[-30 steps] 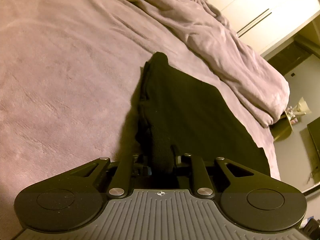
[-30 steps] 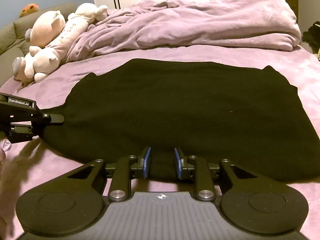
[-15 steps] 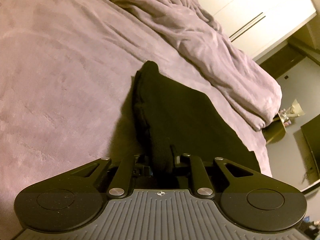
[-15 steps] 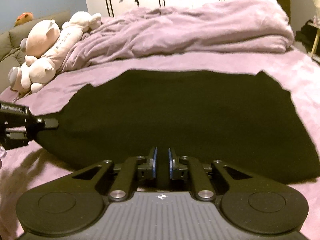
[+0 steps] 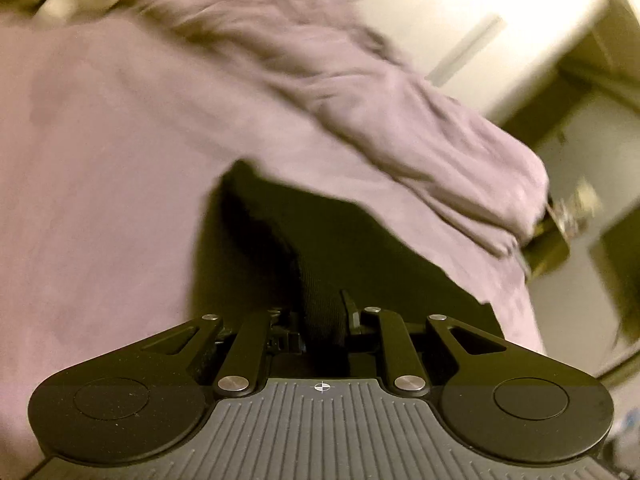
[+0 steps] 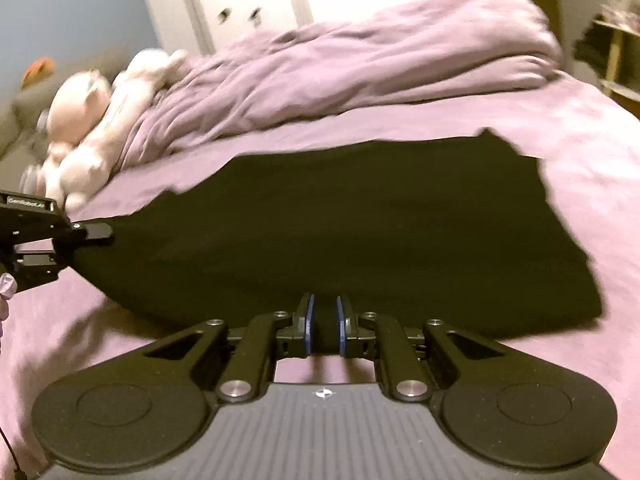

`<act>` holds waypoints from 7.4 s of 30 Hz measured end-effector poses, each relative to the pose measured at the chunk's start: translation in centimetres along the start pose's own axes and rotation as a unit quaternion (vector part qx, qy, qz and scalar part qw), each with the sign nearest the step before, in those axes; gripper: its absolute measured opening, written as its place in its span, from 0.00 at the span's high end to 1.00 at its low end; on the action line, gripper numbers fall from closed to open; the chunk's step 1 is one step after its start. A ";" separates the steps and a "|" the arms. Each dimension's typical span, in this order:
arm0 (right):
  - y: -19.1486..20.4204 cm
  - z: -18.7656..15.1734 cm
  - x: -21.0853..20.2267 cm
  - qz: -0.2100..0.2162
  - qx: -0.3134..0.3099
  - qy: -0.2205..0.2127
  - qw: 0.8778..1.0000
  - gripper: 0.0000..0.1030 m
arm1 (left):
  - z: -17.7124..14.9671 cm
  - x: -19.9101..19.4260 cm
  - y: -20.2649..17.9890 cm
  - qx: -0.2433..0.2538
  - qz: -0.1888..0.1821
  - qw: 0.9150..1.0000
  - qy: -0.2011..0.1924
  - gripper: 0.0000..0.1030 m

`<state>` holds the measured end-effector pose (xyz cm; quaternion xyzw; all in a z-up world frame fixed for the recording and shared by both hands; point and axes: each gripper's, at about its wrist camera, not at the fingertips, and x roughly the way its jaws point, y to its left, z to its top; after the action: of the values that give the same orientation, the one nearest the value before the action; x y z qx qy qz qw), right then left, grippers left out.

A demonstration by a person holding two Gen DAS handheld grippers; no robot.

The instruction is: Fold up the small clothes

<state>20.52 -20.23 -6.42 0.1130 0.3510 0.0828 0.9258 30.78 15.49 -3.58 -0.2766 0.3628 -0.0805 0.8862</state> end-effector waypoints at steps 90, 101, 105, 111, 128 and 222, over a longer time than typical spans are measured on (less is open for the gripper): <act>-11.7 8.5 8.6 0.089 0.112 0.042 0.989 0.74 | -9.9 3.5 -8.9 0.146 0.052 0.981 0.115 0.50; -8.1 10.7 5.5 0.044 -0.005 -0.018 0.999 0.90 | -9.8 3.5 -9.6 0.153 0.050 0.980 0.114 0.48; -9.1 11.2 3.2 -0.033 -0.024 -0.063 0.997 0.90 | -10.0 3.7 -9.4 0.156 0.062 0.979 0.117 0.48; -15.1 8.9 3.4 -0.041 0.078 -0.015 0.996 0.68 | -10.2 3.6 -9.3 0.152 0.056 0.979 0.121 0.48; -17.9 3.5 -1.0 0.015 0.171 -0.010 0.985 0.44 | -13.5 6.7 -14.6 0.184 0.063 0.971 0.137 0.47; -17.6 2.7 1.0 0.038 0.081 0.023 0.996 0.45 | 2.6 18.4 -10.3 0.024 0.023 0.999 -0.004 0.66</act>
<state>24.39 -37.30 -9.75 0.1986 0.3730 0.0917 0.9017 46.47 1.69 -7.38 -0.2476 0.3639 -0.0677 0.8954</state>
